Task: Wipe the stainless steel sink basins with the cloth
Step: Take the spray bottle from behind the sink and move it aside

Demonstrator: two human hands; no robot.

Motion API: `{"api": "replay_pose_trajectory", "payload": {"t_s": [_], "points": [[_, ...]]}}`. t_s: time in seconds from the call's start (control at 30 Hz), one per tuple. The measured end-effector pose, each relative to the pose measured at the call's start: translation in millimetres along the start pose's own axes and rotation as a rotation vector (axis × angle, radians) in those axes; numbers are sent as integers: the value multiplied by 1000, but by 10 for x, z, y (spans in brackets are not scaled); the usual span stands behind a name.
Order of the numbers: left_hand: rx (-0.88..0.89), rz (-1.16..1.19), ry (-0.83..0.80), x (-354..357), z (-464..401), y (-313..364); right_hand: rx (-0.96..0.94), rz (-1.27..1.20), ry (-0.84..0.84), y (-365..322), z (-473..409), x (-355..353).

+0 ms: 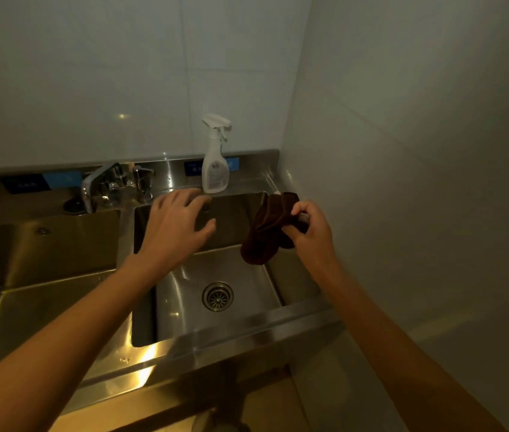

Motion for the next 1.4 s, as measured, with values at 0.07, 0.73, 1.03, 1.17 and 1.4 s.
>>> {"api": "replay_pose_trajectory", "payload": {"t_s": [0.07,0.73,1.03,1.17,1.4], "points": [[1,-10,-7,6,-98,-112,-3,15,16,-42,-144,66],[-99,14,-99,1190,-1173,-1114,142,76,23,238,-1558,543],[-374,-12,-132,1805,-1795,-1302,132,152,-58,445,-2271,564],[-490,42,-88,2006,-2147,-1465,128,148,-57,511,-2566,614],[-713,110,69,2317,-2435,-1709,154,131,-73,722,-2792,731]]}}
Point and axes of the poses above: each hand's wrist, its own z-axis away from the middle knuckle, its own x-axis out of the palm, y = z × x, the point moved 8 cm from there along -z, towards the middle knuckle, and after that the axes turned 12 degrees about x, right-handed, at the moved point
